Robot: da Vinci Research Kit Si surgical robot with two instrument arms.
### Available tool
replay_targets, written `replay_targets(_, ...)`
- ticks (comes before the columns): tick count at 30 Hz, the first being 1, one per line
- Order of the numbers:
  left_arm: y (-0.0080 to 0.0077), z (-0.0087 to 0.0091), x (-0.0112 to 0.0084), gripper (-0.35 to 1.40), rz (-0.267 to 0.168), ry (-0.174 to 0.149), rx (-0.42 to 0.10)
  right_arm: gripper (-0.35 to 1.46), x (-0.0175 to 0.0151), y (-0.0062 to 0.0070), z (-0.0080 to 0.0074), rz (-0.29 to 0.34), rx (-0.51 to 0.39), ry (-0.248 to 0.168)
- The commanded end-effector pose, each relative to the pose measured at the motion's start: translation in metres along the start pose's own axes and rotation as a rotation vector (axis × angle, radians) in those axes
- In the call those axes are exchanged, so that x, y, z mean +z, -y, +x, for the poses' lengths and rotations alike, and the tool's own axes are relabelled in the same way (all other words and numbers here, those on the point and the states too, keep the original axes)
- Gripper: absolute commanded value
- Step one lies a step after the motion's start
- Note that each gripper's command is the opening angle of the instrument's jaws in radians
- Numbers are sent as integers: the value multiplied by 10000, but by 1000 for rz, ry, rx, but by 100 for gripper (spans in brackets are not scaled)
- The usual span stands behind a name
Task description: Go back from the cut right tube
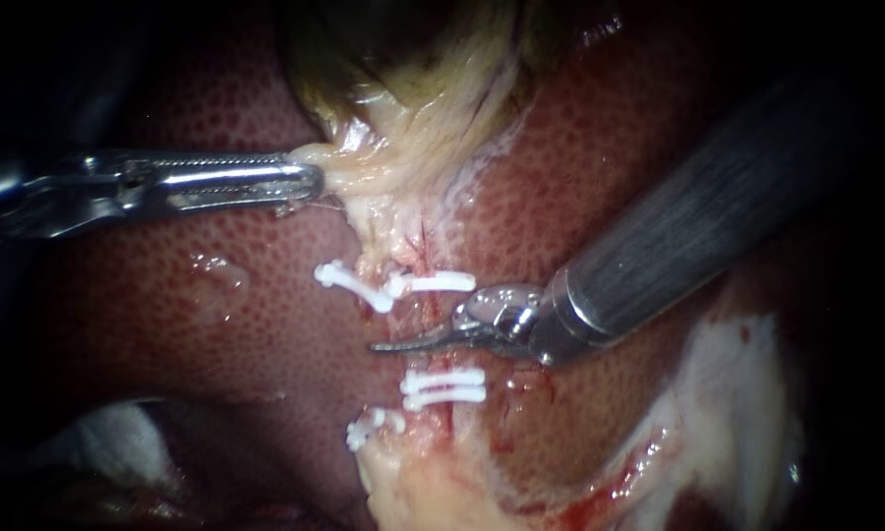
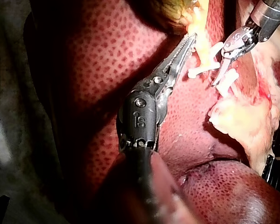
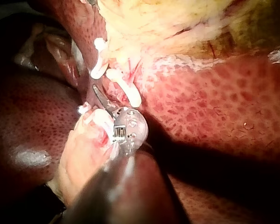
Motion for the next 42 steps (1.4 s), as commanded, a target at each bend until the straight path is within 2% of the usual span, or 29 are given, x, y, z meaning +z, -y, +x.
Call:
replay_targets(1, 0, 0, 0, -35, -1, 0, 0, -35, 0, 0, 0, -1, 0, 0)
replay_targets(12, 3, 3, -5, -35, -5, 1, -2, -35, 1, -2, -3, -1, 4, 0)
replay_targets(14, 3, 3, -5, -35, -5, 1, -2, -35, 1, -1, -3, -24, 3, -7)
replay_targets(15, 3, 3, -6, -35, -6, 1, -2, -16, 1, -1, -3, -41, 7, -22)
replay_targets(17, 3, 3, -7, -35, -6, 1, -2, 66, 1, -1, -4, -48, -18, -33)
replay_targets(19, 4, 4, -7, -35, -7, 1, -2, 94, 0, 0, -5, -44, -25, -40)
replay_targets(20, 4, 4, -8, -35, -7, 1, -2, 101, 0, 1, -6, -42, -26, -42)
replay_targets(22, 4, 4, -8, -35, -7, 1, -2, 108, 1, 3, -7, -42, -27, -41)
replay_targets(30, 5, 4, -8, -35, -11, 2, -2, 116, -3, 7, -12, -37, -36, -44)
replay_targets(36, 8, 5, -11, -35, -10, 2, -3, 128, -19, 26, -24, -22, -141, -31)
replay_targets(38, 10, 4, -11, -35, -8, 2, -3, 131, -28, 33, -26, -39, -177, -35)
replay_targets(40, 13, 4, -12, -35, -6, 2, -3, 143, -41, 38, -25, -105, -233, -53)
replay_targets(42, 14, 3, -13, -35, -4, 2, -3, 143, -59, 42, -22, -142, -285, -62)
